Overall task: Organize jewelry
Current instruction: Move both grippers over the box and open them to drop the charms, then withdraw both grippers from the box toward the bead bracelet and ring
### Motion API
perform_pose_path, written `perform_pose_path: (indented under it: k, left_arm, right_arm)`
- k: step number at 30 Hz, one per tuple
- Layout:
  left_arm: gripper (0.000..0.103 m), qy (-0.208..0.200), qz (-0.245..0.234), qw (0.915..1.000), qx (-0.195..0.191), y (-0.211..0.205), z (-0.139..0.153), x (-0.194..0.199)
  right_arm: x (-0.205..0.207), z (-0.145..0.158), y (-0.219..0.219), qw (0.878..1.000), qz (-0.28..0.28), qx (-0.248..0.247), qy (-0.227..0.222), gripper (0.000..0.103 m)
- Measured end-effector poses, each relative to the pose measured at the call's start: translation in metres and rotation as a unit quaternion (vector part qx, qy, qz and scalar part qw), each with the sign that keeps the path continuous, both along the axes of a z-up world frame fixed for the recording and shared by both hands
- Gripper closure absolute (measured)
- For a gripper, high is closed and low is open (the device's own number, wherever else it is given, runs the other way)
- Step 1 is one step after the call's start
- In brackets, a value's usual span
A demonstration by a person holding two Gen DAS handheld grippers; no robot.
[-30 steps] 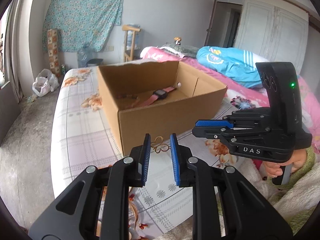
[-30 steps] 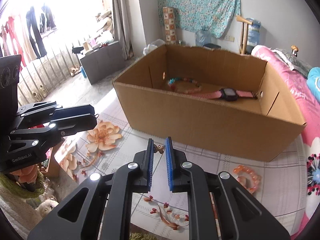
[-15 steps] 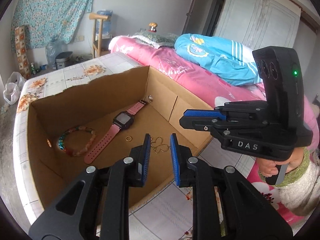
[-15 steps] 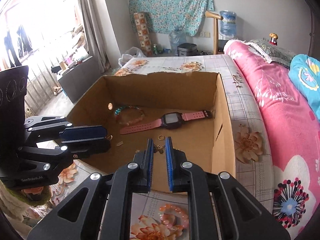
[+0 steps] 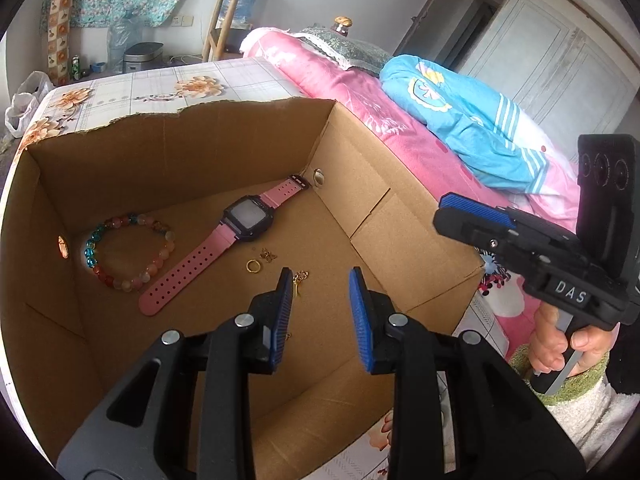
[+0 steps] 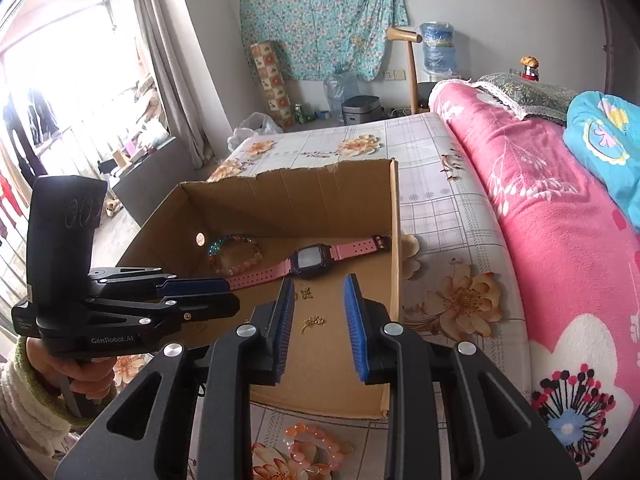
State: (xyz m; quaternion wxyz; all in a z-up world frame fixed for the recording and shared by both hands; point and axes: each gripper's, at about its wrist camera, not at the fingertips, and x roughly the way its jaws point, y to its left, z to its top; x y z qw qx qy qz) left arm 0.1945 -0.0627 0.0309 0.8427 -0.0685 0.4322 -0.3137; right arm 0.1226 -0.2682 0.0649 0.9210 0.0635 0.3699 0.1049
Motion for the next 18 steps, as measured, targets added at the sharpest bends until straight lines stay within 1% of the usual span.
perform_pose_path:
  k: [5,8,10,12,13,14,15,16,18]
  left_arm:
    - [0.076,-0.018,0.009,0.9997,-0.012,0.018,0.012,-0.019]
    - [0.075,-0.047,0.013,0.9987,-0.015,0.029,0.022,-0.042]
    - [0.069,-0.069,0.012,0.9974,-0.015,0.036,0.028,-0.062]
    - [0.059,-0.087,0.005,0.9962,-0.009,0.041,0.03,-0.083]
    - [0.055,-0.093,0.002,0.9957,-0.004,0.043,0.029,-0.094]
    - [0.047,-0.095,-0.001,0.9954,0.003,0.043,0.026,-0.103]
    - [0.04,-0.094,-0.005,0.9955,0.009,0.042,0.023,-0.112]
    - [0.038,-0.089,-0.008,0.9959,0.014,0.041,0.018,-0.12]
    - [0.029,-0.075,-0.015,0.9969,0.018,0.039,0.007,-0.132]
  right_arm:
    - [-0.023,0.014,-0.011,0.999,-0.02,0.016,-0.023,0.077]
    - [-0.048,0.023,-0.018,0.998,-0.031,0.039,-0.044,0.075]
    - [-0.067,0.027,-0.023,0.996,-0.042,0.055,-0.059,0.069]
    - [-0.086,0.024,-0.028,0.994,-0.052,0.069,-0.067,0.068]
    - [-0.094,0.021,-0.03,0.993,-0.058,0.075,-0.066,0.068]
    - [-0.102,0.016,-0.031,0.993,-0.062,0.081,-0.061,0.068]
    - [-0.109,0.01,-0.031,0.993,-0.066,0.084,-0.053,0.068]
    - [-0.114,0.003,-0.032,0.993,-0.071,0.087,-0.045,0.068]
    - [-0.122,-0.015,-0.033,0.992,-0.079,0.095,-0.022,0.068]
